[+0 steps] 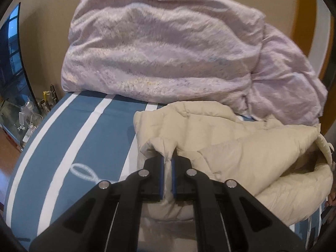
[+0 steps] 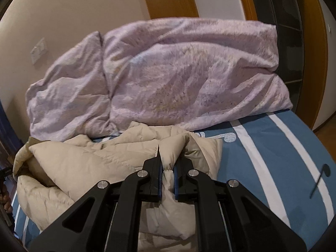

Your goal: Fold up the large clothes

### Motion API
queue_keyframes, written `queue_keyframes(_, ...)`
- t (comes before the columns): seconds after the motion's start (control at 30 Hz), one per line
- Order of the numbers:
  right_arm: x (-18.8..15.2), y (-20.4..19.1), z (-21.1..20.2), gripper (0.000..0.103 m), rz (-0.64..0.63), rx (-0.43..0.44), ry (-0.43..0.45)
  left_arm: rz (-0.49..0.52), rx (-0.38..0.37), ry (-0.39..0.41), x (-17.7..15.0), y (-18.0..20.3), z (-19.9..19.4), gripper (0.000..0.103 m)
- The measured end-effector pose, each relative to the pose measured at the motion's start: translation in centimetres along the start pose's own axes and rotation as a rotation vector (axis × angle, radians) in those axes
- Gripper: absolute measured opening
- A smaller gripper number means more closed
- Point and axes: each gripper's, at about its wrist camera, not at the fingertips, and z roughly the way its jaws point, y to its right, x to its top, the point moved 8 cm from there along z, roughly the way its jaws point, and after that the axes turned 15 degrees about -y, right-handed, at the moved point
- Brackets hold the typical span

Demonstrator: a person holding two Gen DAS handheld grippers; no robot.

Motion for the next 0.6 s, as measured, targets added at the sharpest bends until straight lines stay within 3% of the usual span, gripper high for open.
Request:
queue_keyframes(0.4, 2.6, 1.7, 7.7, 0.018, 0.091, -0.003, -0.059, -0.042, 0.020, -0.032, 5.1, 0.4, 8.1, 0.012)
queue_keyframes(0.5, 2.9, 2.1, 8.6, 0.032, 0.122, 0.019, -0.070, -0.056, 0.022, -0.029, 5.8, 0.5, 9.1, 0.020)
queue_keyframes(0.57, 3.1, 2.3, 9.2, 0.049, 0.139, 0.036, -0.077, -0.071, 0.018, -0.027, 6.2, 0.6, 9.8, 0.033)
queue_keyframes(0.6, 3.2, 2.3, 9.4, 0.052, 0.142, 0.040, -0.079, -0.078, 0.015, -0.025, 6.3, 0.6, 10.1, 0.036)
